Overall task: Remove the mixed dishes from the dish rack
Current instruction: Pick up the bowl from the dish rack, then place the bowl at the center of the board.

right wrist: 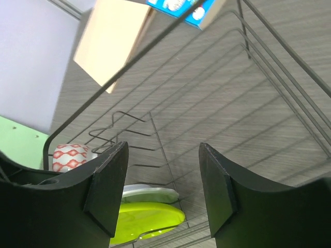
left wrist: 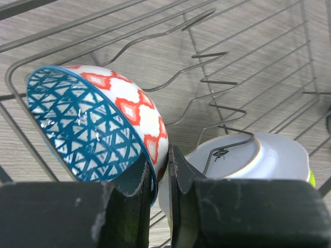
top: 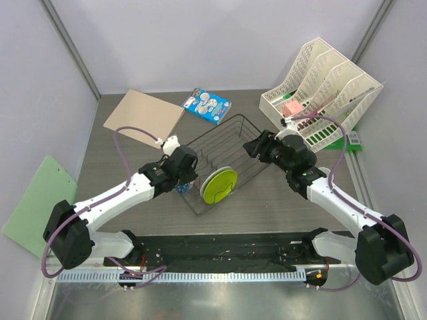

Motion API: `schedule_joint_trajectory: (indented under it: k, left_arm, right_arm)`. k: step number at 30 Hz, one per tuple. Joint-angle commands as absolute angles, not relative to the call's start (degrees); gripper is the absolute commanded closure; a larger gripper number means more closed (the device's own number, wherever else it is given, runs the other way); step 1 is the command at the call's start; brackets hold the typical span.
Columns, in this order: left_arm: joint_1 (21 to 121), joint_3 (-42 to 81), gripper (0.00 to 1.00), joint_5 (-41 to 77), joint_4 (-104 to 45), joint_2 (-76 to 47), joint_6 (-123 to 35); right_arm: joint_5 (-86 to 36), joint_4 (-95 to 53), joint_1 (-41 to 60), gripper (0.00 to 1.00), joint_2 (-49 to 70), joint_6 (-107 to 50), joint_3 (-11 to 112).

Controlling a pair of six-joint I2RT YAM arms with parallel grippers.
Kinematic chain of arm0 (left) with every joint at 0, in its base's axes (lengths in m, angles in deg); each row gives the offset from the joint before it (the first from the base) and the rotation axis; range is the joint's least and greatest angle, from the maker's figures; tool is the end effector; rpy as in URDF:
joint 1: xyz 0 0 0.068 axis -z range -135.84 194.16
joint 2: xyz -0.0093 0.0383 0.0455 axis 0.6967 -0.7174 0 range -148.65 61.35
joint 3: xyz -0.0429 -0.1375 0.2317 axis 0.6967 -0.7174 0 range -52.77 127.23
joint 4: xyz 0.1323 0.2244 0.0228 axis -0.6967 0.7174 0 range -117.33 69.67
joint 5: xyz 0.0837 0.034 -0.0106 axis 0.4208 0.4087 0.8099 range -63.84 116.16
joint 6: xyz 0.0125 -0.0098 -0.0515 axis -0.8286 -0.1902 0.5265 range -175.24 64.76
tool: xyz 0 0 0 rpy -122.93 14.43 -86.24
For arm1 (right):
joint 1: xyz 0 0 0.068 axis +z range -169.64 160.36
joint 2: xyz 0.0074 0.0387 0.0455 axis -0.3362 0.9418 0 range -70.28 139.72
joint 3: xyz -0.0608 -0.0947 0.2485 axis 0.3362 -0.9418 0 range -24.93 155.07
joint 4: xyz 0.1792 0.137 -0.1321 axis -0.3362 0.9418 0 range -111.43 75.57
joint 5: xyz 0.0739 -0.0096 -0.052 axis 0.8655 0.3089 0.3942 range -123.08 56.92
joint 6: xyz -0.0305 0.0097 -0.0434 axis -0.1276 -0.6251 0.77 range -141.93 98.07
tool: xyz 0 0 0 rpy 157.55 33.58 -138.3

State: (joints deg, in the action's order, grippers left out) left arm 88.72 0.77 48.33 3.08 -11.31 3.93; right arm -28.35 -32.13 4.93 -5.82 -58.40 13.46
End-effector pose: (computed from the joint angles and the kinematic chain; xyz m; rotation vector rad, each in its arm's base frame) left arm 0.1962 -0.1742 0.2606 -0.4740 2.3421 -0.4027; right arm 0.2334 0.1100 0.2689 0.1387 1.9134 0.8106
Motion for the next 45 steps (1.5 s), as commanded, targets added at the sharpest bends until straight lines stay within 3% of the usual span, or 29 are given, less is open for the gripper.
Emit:
schedule_joint_trajectory:
  k: [1, 17, 30, 33, 37, 45]
  left_arm:
    - [88.81, -1.96, 1.0, 47.43, -7.18, -8.44, 2.41]
    - [85.48, -20.06, 1.0, 39.52, -30.48, 2.28, 6.81]
    - [81.87, -25.79, 1.0, 33.46, -37.18, 16.08, 3.03]
    - [81.78, -21.67, 0.99, 33.19, -34.64, 17.58, -1.7]
    - [81.87, -9.38, 0.99, 36.16, -20.76, 16.53, -13.29]
    - [81.78, 26.37, 1.0, 38.03, 15.41, -6.98, -34.38]
  right_arm:
    - [-31.15, -29.61, 5.05, 0.37, -4.19, -56.65, 14.79]
    - [-30.89, -31.89, 5.14, 0.38, -4.89, -56.82, 12.16]
    - [-29.83, -33.91, 5.14, 0.38, -5.51, -57.52, 11.02]
    - [-29.57, -33.65, 5.14, 0.38, -6.12, -58.14, 11.72]
    - [-31.94, -27.69, 5.14, 0.39, -6.13, -58.49, 16.1]
    - [-25.62, -13.27, 5.05, 0.38, 0.29, -58.75, 33.59]
